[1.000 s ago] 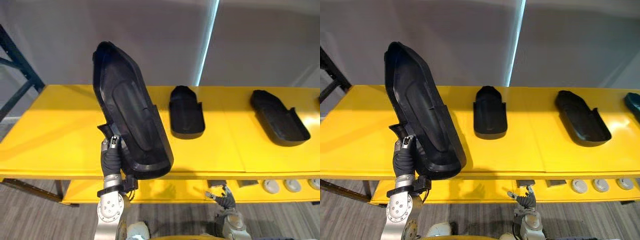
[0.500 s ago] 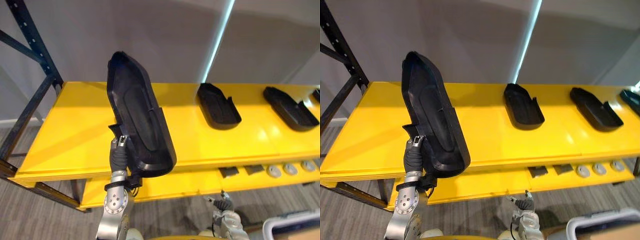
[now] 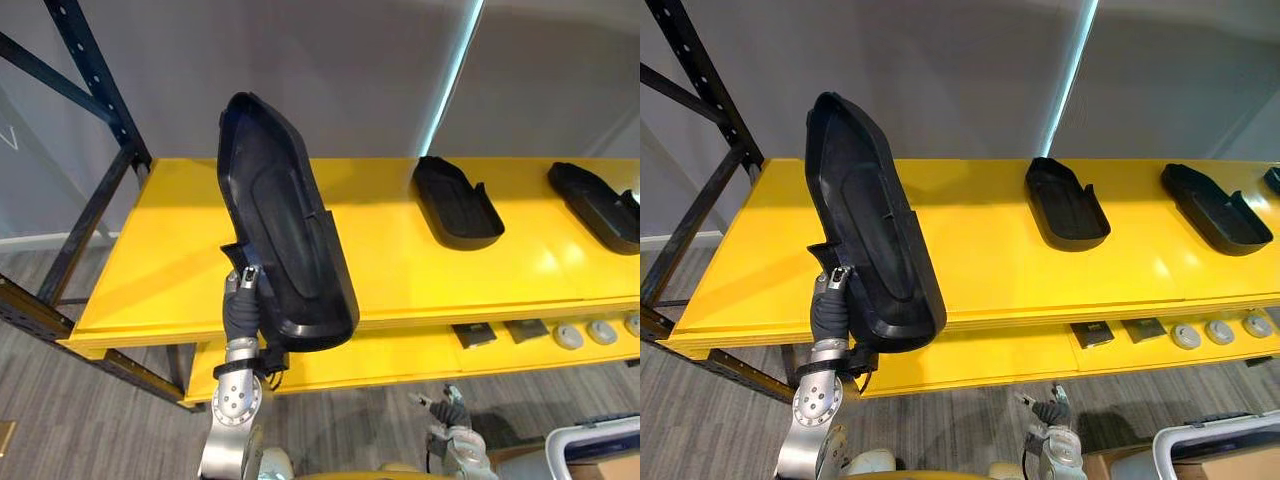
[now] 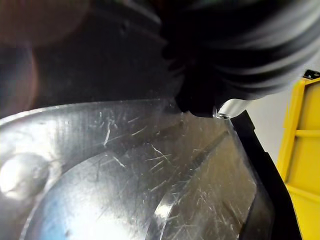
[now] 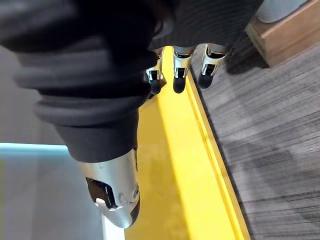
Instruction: Walk over and take plastic housings, then place them on the shelf
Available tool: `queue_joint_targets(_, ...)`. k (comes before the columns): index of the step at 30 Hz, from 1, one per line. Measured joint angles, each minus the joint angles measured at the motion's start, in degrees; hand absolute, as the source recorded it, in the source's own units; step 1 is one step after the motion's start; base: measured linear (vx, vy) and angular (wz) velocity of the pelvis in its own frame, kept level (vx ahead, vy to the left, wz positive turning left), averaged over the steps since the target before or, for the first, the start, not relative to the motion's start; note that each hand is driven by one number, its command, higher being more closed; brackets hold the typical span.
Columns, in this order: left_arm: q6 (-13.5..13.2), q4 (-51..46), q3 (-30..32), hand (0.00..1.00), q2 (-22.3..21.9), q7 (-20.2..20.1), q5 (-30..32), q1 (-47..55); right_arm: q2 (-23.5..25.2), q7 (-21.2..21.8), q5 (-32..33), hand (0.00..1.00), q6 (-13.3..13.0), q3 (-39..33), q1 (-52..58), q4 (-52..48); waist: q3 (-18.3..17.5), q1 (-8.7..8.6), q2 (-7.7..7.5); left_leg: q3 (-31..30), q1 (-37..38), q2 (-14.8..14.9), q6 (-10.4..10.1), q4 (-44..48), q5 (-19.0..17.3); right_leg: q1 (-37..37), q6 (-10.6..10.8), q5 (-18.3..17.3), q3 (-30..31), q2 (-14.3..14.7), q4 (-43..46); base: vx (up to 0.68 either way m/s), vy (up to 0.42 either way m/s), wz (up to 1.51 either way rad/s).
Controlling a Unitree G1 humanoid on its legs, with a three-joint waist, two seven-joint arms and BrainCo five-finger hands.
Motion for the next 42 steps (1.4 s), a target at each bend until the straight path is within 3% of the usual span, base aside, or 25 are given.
queue_joint_targets(11,2.0,1.3,0.7,1.00,2.7,0.7,6.8,-2.7,-0.4,1.1,-0.4,0.00,0.0,1.5,3.5,1.5,-2.6,-0.07,0.75,1.4,0.2,-0.1,0.3,-3.9,2.2,1.2,0.3,4.8,1.5,1.1,-7.5,-0.01,0.034,-0.06)
queue_joint_targets(26,8.3,17.8,7.9,1.00,8.3,5.9,13.6,-19.5,-0.6,2.4,-2.5,0.00,0.3,2.2,5.0,3.0,-3.4,-0.73,0.80,2.2,0.5,0.9,-2.2,-11.0,6.9,-1.0,-2.0,7.8,3.7,3.9,-10.8,-0.02,-0.043,-0.07)
queue_joint_targets(31,10.5,23.0,10.5,1.00,11.5,7.1,16.1,-24.6,-0.6,3.0,-2.9,0.00,0.2,2.4,4.7,3.0,-3.5,-1.93,0.61,2.6,0.3,0.8,-2.2,-12.8,8.3,-2.6,-2.8,8.8,7.3,4.2,-10.9,0.01,0.008,-0.05)
queue_joint_targets(37,12.3,26.8,12.0,1.00,14.5,7.4,18.0,-29.6,-0.7,3.6,-2.8,0.00,-0.1,3.5,4.9,2.8,-3.5,-2.03,0.39,3.5,-1.0,1.0,-1.9,-12.8,8.6,-4.0,-2.5,10.8,9.5,4.4,-12.4,-0.03,0.022,-0.16)
queue_joint_targets(42,12.8,28.0,13.3,1.00,14.6,7.4,18.1,-31.9,-0.7,3.7,-2.8,0.00,-0.1,4.5,4.9,2.4,-3.4,-2.22,0.04,4.1,-2.7,0.8,-1.3,-12.5,8.9,-5.5,-1.7,11.9,10.7,4.1,-13.2,-0.06,0.028,-0.07)
